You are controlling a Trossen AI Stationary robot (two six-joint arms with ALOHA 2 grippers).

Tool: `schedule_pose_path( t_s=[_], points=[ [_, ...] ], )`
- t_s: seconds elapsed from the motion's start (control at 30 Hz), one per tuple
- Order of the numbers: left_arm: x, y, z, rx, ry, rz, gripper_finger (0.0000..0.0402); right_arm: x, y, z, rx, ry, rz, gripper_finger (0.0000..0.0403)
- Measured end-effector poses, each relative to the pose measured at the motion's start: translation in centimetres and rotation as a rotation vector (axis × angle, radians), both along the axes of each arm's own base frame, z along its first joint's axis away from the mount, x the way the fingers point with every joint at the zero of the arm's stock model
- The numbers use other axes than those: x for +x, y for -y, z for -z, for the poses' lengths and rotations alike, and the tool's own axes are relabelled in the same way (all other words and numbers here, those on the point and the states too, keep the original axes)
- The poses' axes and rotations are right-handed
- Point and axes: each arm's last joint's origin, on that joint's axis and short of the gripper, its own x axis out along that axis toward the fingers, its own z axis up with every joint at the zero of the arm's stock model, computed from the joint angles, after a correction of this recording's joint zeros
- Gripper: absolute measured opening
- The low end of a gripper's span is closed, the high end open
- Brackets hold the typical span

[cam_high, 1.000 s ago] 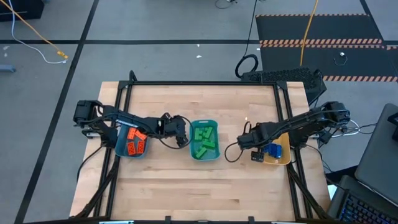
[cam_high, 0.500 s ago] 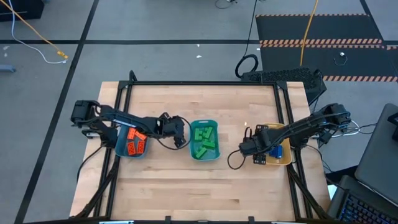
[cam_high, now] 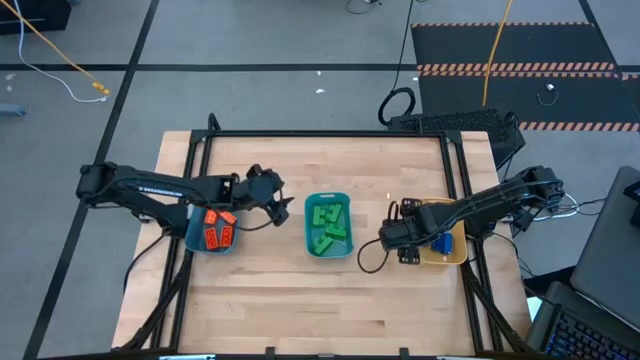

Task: Sort & place blocks by color
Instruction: Return to home position

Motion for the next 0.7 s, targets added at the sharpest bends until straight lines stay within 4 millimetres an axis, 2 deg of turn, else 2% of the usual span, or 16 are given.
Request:
schedule_pose_path(
  t_s=[0.2, 0.37, 0.47, 0.53, 0.63, 0.7],
  points=[
    [-0.2, 0.6, -2.1, 0.041, 0.12, 0.148, 0.0269, 1.9, 0.1, -1.2, -0.11, 0.213, -0.041, 0.0377],
    [-0.2, 1.4, -2.4, 0.023, 0.128, 0.255, 0.0268, 3.4, 0.1, -2.7, -0.102, 0.447, -0.051, 0.0377],
    [-1.4, 1.6, -2.1, -0.004, 0.051, 0.253, 0.0268, 2.8, 0.4, -4.0, -0.133, 0.514, -0.034, 0.0375],
    [-2.0, 1.8, -2.9, 0.002, 0.077, 0.259, 0.0268, 1.8, 0.7, -4.9, -0.129, 0.554, -0.015, 0.0367],
    [-3.3, 2.1, -3.8, 0.006, 0.089, 0.273, 0.0253, 0.1, 1.4, -5.5, -0.116, 0.61, 0.029, 0.034],
    [-4.1, 2.4, -4.5, 0.012, 0.124, 0.287, 0.0227, -1.1, 1.7, -5.2, -0.086, 0.626, 0.062, 0.0312]
  ],
)
